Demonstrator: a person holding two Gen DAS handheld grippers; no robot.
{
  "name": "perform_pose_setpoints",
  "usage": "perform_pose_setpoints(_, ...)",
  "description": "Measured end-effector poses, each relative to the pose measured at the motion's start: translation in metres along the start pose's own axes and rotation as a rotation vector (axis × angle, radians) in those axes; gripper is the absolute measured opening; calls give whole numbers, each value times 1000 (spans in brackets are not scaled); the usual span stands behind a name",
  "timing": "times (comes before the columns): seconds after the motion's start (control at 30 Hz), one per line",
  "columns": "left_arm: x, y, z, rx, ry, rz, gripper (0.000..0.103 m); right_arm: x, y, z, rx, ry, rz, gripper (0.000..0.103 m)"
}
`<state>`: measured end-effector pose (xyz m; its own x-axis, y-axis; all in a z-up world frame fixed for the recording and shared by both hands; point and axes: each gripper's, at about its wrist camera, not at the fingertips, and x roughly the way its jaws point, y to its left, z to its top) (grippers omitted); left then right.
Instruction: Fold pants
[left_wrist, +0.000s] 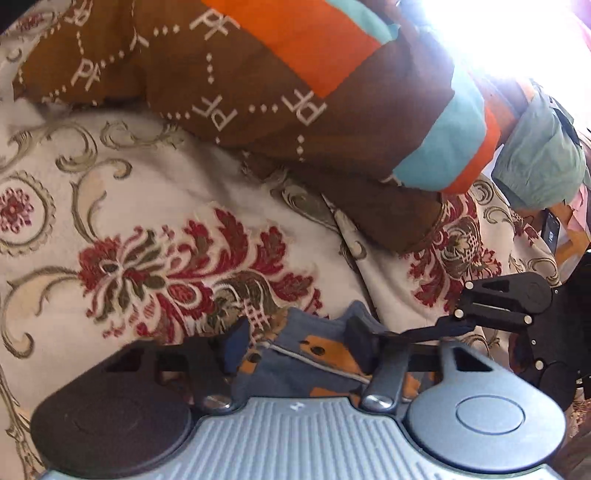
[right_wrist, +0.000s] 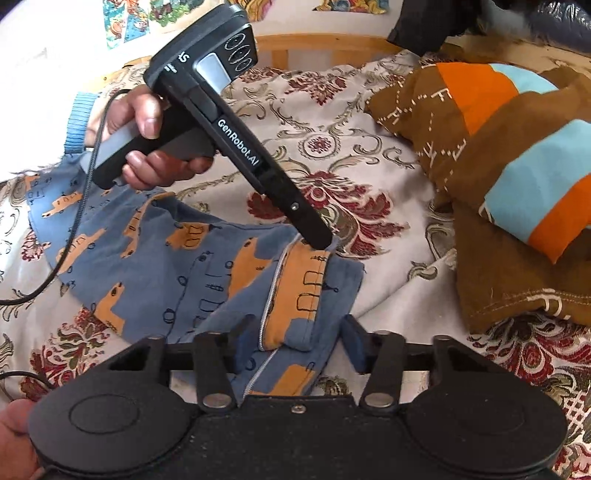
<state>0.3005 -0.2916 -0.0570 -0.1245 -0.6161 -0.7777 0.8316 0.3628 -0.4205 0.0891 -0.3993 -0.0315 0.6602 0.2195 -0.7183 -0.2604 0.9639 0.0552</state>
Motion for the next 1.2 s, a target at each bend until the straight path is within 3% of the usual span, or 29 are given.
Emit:
perform_pose_setpoints(0.1, 4, 0, 1, -16, 12, 6, 49, 0, 0, -1, 5, -2, -3, 39)
perform_pose_setpoints(0.2, 5, 2, 1, -47, 8, 0, 26, -1, 3, -1, 2, -10, 0, 23)
perform_pose_setpoints(0.23, 5, 2, 2, -51, 3, 9, 21, -2, 3, -1, 6, -15, -1, 19)
perform_pose_setpoints(0.27, 4, 1, 2, -48, 0, 15, 19, -2, 4, 0, 5, -22, -1, 8)
perform_pose_setpoints(0.3, 3, 0, 2, -43, -6, 24, 17, -3, 5, 0, 4, -28, -12, 6)
perform_pose_setpoints(0.47, -2, -15, 0, 3, -43, 53, 12, -8, 6, -2, 16, -26, -29, 6)
perform_pose_setpoints(0.6, -7, -24, -1, 40, -56, 67, 12, -12, 10, -2, -8, -37, -64, 24)
perform_pose_setpoints(0.73, -13, -30, -2, 63, -74, 66, 12, -12, 4, 0, 12, -36, -43, 24)
perform_pose_setpoints(0.87, -15, -35, -4, 97, -77, 80, 12, -7, 2, 2, -1, -23, -18, 14)
perform_pose_setpoints(0.93, -16, -37, -3, 106, -79, 86, 12, -8, 2, 1, 0, -20, -4, 4)
perform_pose_setpoints(1.2, -20, -53, -4, 139, -103, 71, 12, -24, 9, -3, 6, -32, 1, 3)
